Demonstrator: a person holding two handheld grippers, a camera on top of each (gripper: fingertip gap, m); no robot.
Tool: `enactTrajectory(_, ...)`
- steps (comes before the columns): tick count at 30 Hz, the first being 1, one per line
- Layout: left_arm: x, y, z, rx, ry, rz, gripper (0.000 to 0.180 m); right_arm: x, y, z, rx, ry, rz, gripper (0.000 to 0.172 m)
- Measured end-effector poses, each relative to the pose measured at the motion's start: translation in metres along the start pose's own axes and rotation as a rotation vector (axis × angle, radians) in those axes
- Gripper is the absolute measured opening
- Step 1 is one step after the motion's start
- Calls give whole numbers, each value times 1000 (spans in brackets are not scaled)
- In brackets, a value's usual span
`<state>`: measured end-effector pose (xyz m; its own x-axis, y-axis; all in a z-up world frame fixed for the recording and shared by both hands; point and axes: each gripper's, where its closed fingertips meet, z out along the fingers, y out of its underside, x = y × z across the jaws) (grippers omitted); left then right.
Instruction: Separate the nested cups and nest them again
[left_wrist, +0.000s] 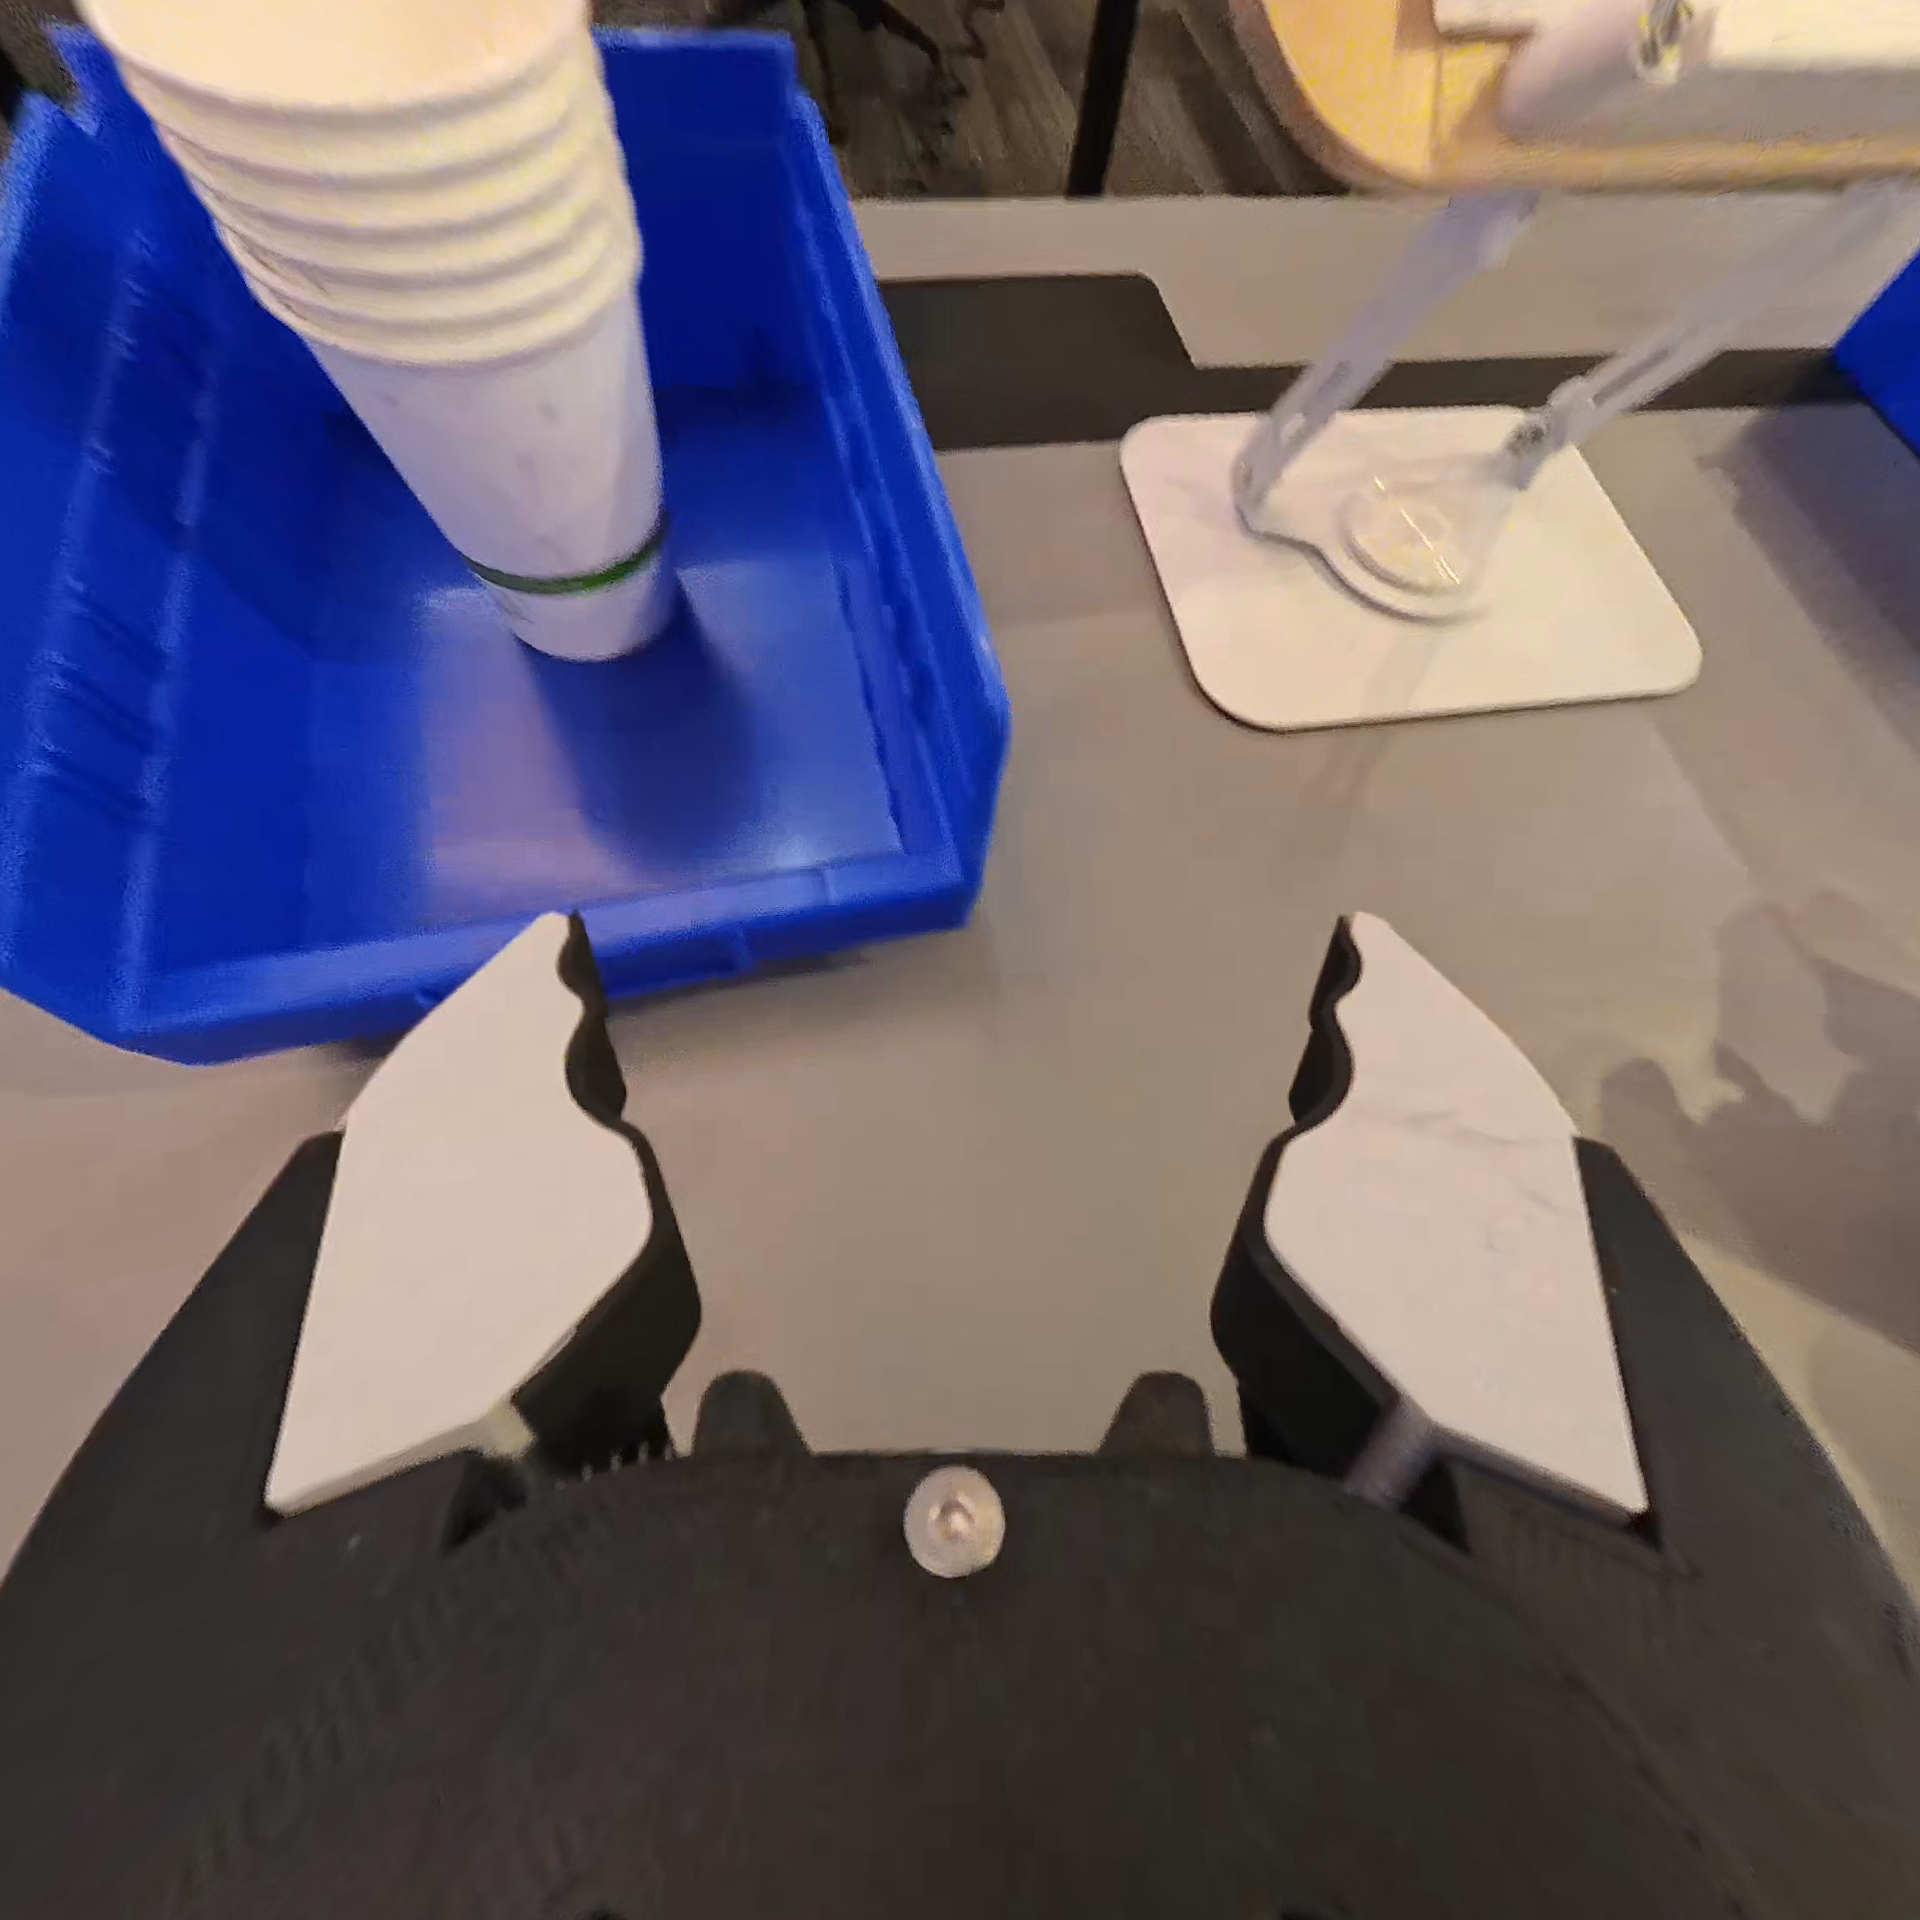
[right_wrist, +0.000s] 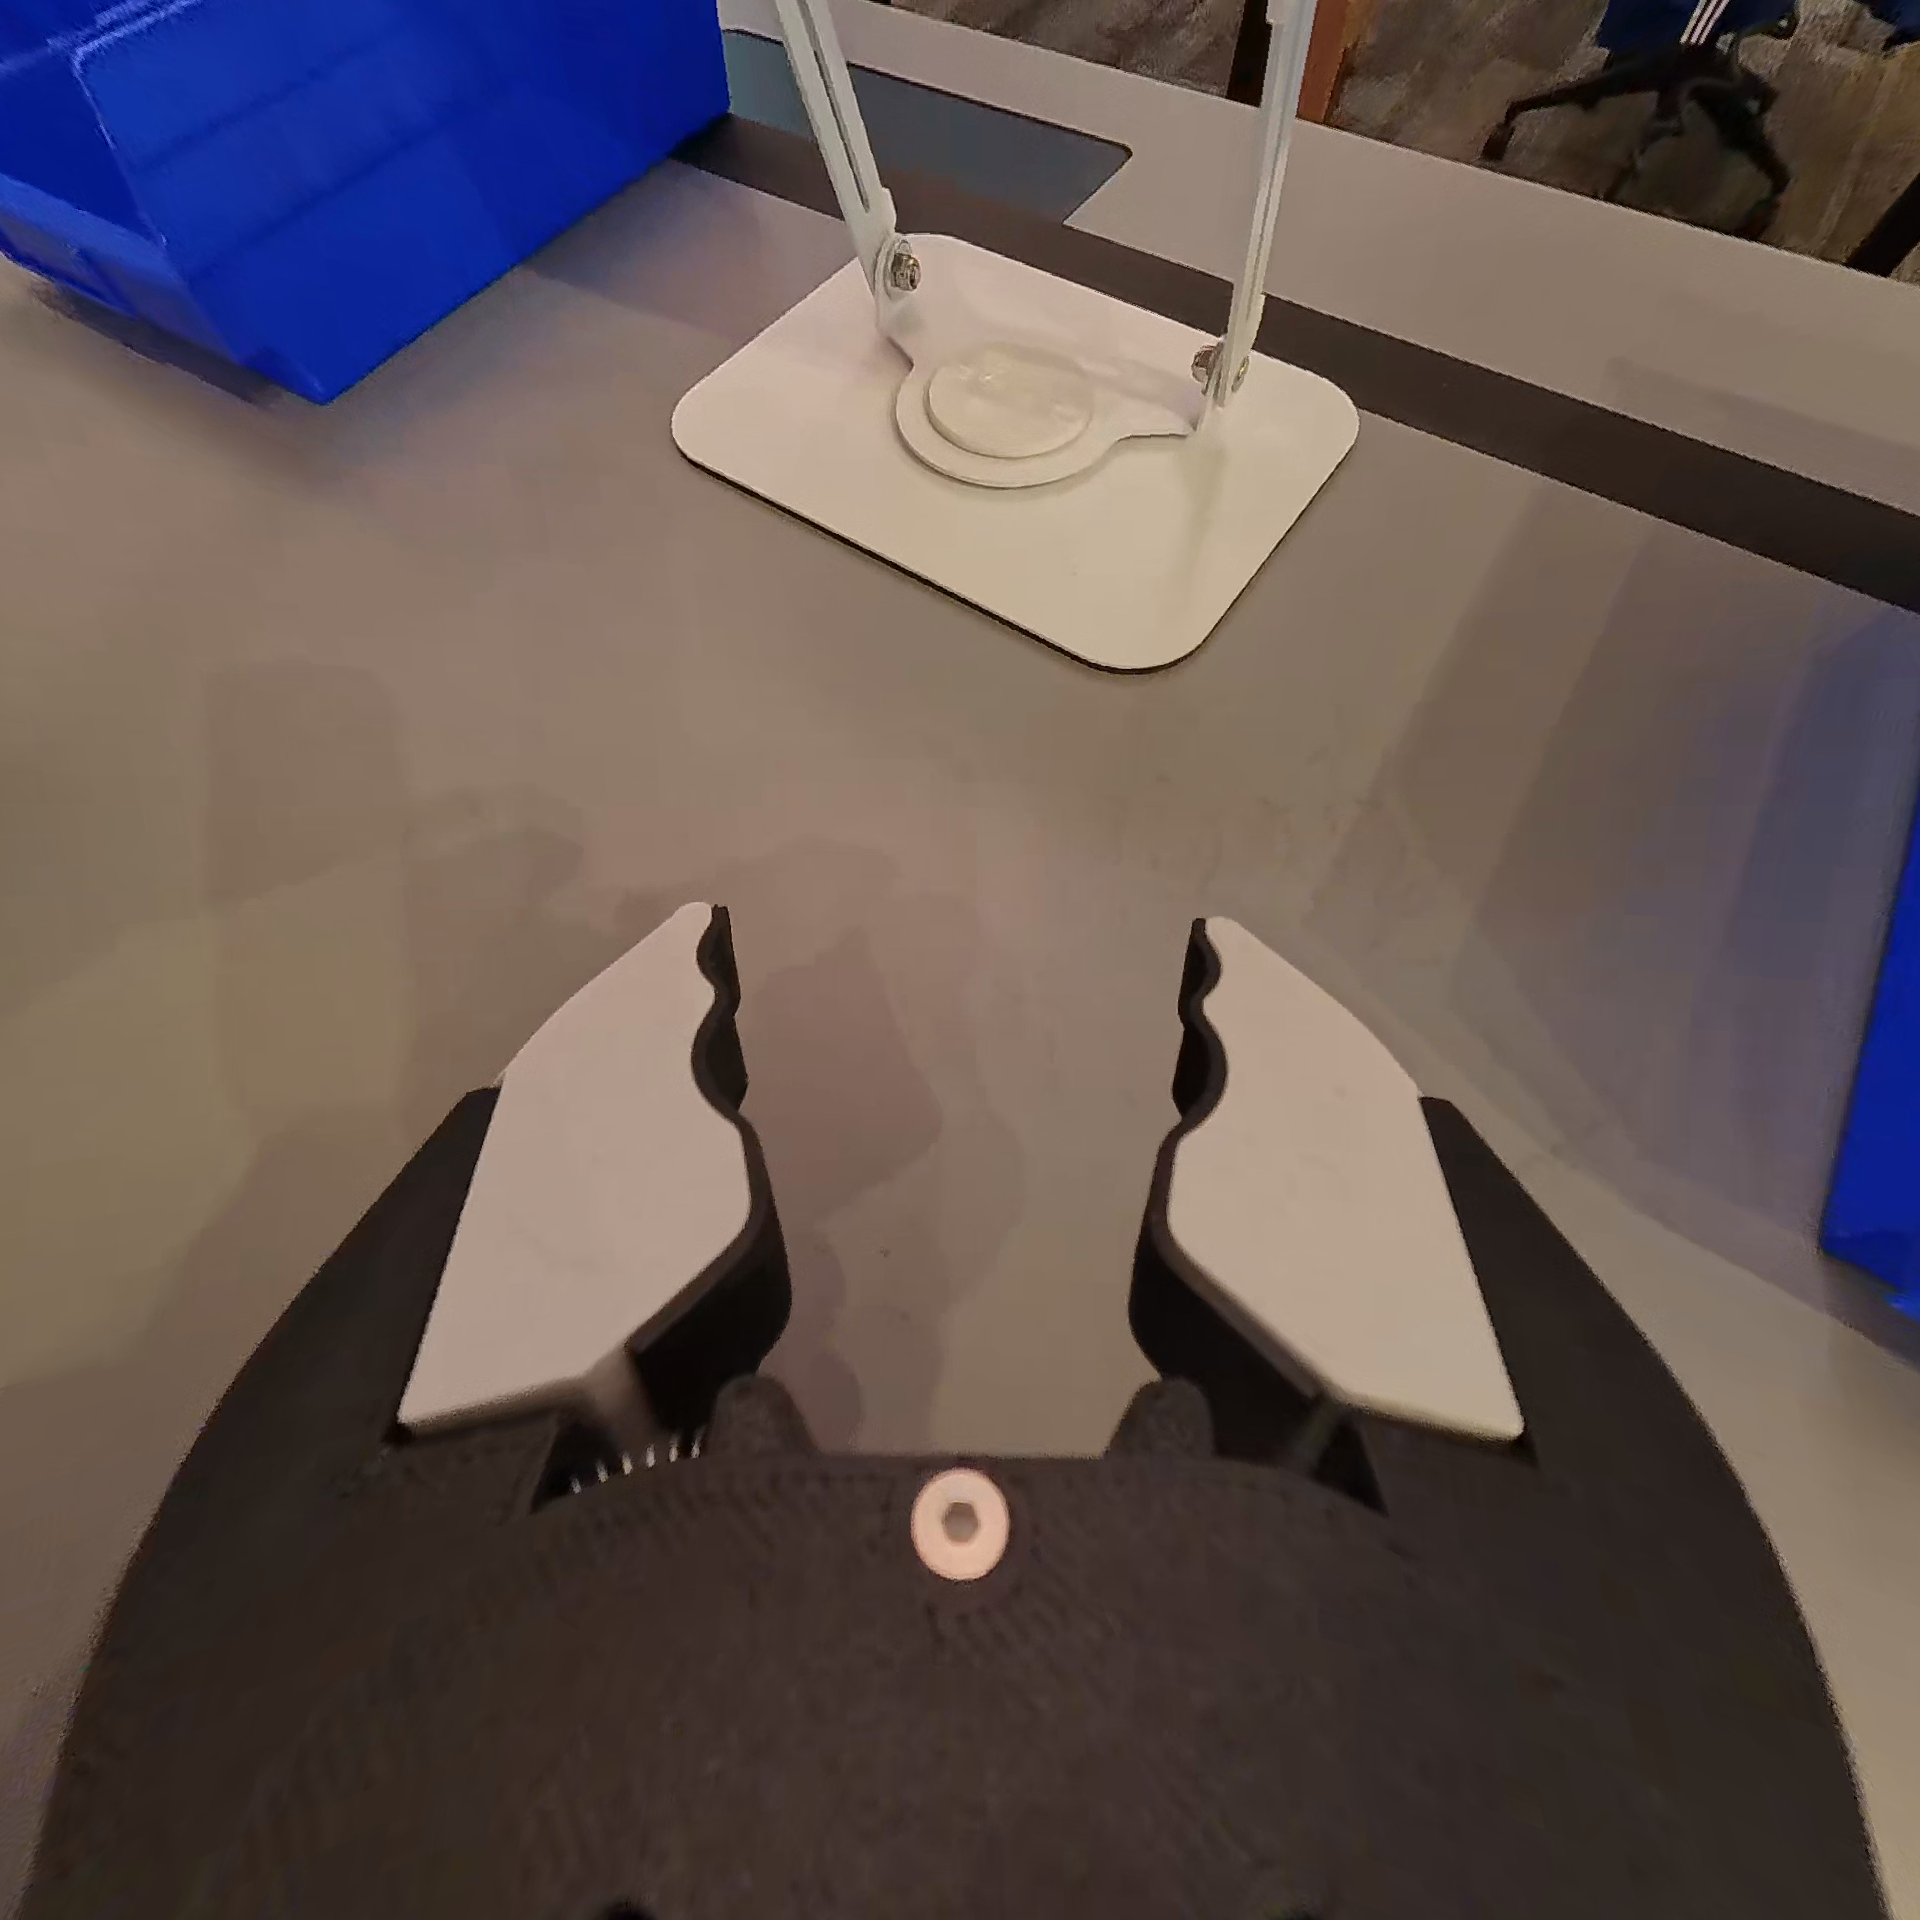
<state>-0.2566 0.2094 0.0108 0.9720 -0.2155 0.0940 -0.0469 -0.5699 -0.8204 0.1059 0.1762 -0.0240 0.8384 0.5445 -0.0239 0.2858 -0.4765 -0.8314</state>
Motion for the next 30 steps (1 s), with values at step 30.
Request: enactTrajectory(30, -126, -97, 146, 84, -72, -30, 146, -4, -12, 25, -37, -84, 13, 77)
